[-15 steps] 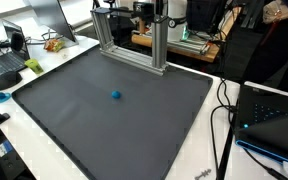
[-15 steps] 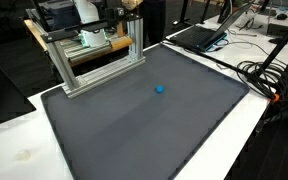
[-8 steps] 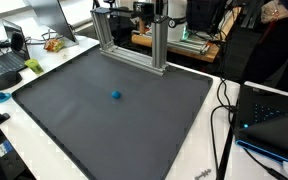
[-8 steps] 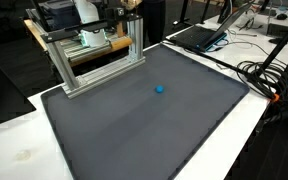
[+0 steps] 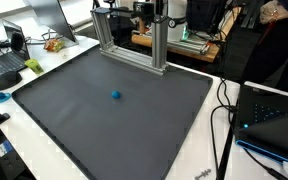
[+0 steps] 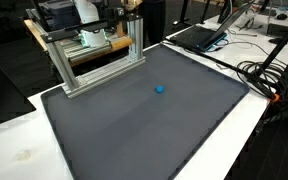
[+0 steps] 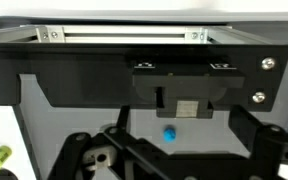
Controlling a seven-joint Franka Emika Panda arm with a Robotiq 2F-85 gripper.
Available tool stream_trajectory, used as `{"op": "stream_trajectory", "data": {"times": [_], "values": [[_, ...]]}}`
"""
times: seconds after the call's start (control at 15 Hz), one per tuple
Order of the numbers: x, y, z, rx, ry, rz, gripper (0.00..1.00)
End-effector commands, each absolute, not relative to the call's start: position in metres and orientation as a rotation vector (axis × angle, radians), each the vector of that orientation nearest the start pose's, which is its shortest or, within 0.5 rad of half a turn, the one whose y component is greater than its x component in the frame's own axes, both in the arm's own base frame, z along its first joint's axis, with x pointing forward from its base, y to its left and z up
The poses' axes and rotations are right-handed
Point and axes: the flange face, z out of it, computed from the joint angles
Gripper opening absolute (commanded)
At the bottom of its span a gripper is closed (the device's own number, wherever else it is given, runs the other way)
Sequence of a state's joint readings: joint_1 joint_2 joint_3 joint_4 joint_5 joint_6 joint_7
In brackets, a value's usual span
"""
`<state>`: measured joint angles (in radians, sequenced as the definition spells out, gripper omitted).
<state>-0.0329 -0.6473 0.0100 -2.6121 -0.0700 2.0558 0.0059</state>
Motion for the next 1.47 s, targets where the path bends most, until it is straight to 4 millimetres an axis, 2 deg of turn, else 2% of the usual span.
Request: {"op": "stream_trajectory", "data": {"times": [0.0, 0.87, 1.4], "values": [[0.36, -0.006, 0.46, -3.208, -0.007, -0.166, 1.0], [0.356, -0.003, 0.441, -3.205, -0.007, -0.114, 1.0], [0.355, 0.0, 0.438, -3.187, 0.002, -0.112, 1.0]]}}
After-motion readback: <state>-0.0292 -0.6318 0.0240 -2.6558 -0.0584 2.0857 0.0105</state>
